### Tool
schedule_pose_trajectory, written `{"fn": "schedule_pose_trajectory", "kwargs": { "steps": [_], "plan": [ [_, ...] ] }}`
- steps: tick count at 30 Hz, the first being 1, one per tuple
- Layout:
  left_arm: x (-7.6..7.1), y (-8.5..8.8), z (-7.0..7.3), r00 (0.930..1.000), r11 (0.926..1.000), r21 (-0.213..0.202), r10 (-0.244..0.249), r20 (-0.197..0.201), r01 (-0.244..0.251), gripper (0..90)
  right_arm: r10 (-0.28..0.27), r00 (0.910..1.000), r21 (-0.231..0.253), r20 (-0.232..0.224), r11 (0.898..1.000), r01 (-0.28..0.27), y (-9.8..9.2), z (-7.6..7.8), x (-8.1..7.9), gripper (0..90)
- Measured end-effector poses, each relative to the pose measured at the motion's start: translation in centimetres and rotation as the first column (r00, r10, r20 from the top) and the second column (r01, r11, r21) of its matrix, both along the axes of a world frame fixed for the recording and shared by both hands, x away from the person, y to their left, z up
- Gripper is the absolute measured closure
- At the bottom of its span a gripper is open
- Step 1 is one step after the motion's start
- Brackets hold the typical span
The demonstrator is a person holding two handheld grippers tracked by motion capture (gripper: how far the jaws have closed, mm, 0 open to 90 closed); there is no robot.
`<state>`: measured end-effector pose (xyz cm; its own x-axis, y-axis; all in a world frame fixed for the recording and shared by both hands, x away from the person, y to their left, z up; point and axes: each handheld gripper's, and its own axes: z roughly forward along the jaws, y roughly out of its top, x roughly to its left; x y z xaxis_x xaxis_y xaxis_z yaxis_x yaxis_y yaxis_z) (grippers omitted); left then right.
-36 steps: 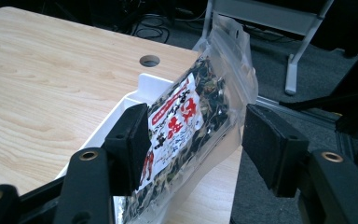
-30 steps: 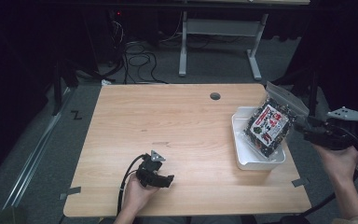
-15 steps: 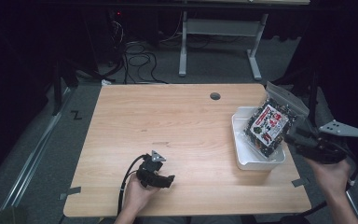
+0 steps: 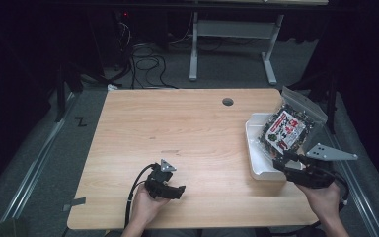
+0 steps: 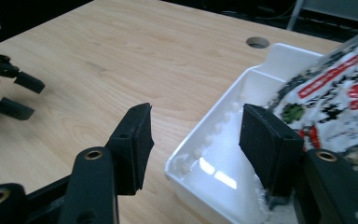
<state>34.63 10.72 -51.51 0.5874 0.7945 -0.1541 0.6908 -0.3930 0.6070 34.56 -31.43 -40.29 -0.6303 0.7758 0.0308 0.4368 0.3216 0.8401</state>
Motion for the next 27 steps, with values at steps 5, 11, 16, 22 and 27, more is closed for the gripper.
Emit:
{"fn": "schedule_pose_trajectory", "kwargs": {
  "steps": [5,11,16,22,27],
  "plan": [
    [0.0,0.0,0.1,1.0000,1.0000,0.002,-0.006,-0.002,0.006,25.8,0.036,0.9992,0.001,-0.015,0.999,-0.036,1.1,-0.8,-0.4,45.0],
    [-0.1,-0.1,0.1,1.0000,1.0000,0.000,-0.004,0.002,0.004,25.8,0.070,0.9966,-0.005,-0.043,0.998,-0.070,2.5,-1.9,-0.7,44.8],
    [-0.1,-0.1,0.1,1.0000,1.0000,-0.001,-0.005,0.004,0.005,25.8,0.101,0.9936,-0.013,-0.051,0.995,-0.101,3.5,-2.9,-0.7,44.5],
    [-0.2,-0.1,0.1,1.0000,1.0000,0.001,-0.006,0.006,0.006,25.8,0.133,0.9889,-0.043,-0.066,0.990,-0.136,5.3,-4.2,-0.8,44.5],
    [-0.2,-0.2,0.1,0.9999,0.9999,0.004,-0.010,0.007,0.010,25.8,0.159,0.9837,-0.059,-0.084,0.985,-0.164,6.5,-5.0,-0.7,44.5]
  ]
}}
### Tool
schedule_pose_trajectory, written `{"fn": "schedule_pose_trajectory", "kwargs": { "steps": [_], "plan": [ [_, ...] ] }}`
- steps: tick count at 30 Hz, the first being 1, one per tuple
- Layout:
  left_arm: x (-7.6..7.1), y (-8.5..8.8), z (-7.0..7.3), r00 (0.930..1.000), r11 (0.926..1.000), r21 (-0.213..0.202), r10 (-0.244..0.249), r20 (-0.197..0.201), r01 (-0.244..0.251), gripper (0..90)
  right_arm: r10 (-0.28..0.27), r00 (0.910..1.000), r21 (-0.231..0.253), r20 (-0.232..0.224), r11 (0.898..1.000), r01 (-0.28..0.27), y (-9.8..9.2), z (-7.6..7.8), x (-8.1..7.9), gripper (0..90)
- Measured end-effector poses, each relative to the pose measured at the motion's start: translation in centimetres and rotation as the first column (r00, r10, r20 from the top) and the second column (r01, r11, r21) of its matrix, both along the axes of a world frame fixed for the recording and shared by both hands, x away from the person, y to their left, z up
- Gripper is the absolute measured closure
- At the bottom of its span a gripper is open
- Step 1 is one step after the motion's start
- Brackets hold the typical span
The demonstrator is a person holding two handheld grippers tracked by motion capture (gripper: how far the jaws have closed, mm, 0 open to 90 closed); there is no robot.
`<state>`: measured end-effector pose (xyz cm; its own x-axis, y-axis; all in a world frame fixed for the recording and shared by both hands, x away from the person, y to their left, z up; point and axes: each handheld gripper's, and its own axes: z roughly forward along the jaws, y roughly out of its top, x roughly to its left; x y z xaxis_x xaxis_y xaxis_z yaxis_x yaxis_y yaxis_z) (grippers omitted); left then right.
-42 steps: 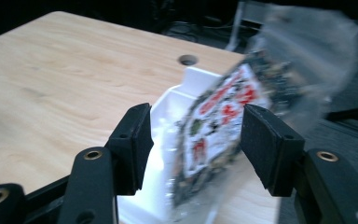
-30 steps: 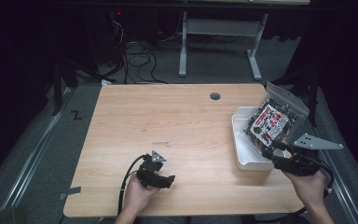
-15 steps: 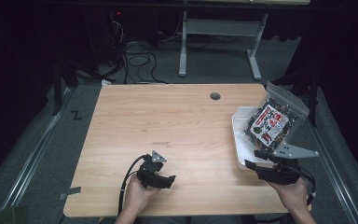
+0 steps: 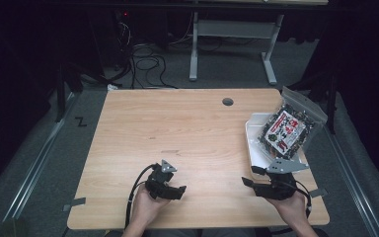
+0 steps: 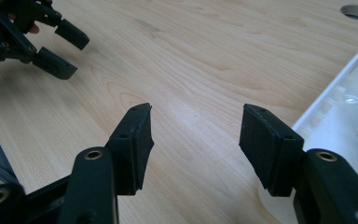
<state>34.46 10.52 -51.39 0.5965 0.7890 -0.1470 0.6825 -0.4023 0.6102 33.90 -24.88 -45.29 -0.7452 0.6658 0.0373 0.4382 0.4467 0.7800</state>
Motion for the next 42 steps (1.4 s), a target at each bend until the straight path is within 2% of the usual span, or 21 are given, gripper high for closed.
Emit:
{"fn": "schedule_pose_trajectory", "kwargs": {
  "steps": [16,23,29,42],
  "plan": [
    [-0.1,-0.3,0.0,1.0000,1.0000,0.005,-0.007,0.003,0.007,25.8,0.053,0.9984,-0.038,-0.021,0.998,-0.054,2.5,-2.0,1.0,43.7],
    [-0.1,-0.3,0.0,1.0000,1.0000,0.004,-0.008,0.005,0.008,25.8,0.053,0.9979,-0.053,-0.037,0.997,-0.055,3.3,-2.7,1.5,43.5],
    [-0.1,-0.3,0.0,0.9999,0.9999,0.005,-0.011,0.007,0.011,25.8,0.050,0.9982,-0.070,-0.033,0.996,-0.052,3.7,-3.3,2.0,43.6],
    [-0.2,-0.4,0.1,0.9999,0.9999,0.008,-0.013,0.010,0.013,25.8,0.039,0.9988,-0.094,-0.028,0.995,-0.041,3.7,-4.1,2.4,44.4]
  ]
}}
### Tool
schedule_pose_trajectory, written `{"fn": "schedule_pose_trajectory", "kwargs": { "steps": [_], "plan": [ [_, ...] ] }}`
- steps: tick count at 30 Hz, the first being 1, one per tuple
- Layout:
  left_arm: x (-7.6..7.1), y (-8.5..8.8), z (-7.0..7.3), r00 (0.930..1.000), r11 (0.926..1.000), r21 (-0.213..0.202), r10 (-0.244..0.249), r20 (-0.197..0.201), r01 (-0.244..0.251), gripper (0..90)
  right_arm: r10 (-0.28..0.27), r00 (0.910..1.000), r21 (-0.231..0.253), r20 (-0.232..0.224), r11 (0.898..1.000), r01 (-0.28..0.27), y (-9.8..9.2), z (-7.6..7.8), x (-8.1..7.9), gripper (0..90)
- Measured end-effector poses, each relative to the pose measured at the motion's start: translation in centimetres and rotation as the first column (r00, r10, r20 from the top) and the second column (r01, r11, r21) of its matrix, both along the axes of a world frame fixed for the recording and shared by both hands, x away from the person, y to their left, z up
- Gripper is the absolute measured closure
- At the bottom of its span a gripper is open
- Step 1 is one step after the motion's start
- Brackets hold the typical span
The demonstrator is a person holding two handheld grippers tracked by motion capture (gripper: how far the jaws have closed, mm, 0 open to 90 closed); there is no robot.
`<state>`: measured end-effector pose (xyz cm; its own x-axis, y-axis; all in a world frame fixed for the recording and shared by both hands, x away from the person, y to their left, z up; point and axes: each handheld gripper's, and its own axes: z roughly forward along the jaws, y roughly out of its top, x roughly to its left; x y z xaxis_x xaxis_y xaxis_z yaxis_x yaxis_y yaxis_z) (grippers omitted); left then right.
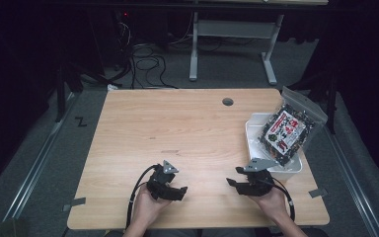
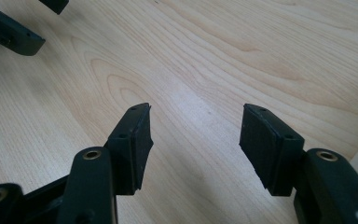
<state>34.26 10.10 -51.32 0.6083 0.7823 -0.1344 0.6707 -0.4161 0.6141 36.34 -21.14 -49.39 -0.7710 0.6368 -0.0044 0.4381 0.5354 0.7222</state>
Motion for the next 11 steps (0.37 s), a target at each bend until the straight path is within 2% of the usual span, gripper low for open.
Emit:
{"fn": "schedule_pose_trajectory", "kwargs": {
  "steps": [5,11],
  "plan": [
    [-0.13,-0.08,0.08,1.0000,1.0000,-0.006,0.002,0.005,-0.002,25.8,-0.002,1.0000,-0.013,-0.004,1.000,0.002,-0.24,-0.63,-0.20,44.5],
    [-0.12,-0.09,0.08,1.0000,1.0000,-0.004,0.003,0.008,-0.003,25.8,-0.007,1.0000,0.005,-0.001,1.000,0.007,-0.68,-0.56,-0.32,44.5]
  ]
}}
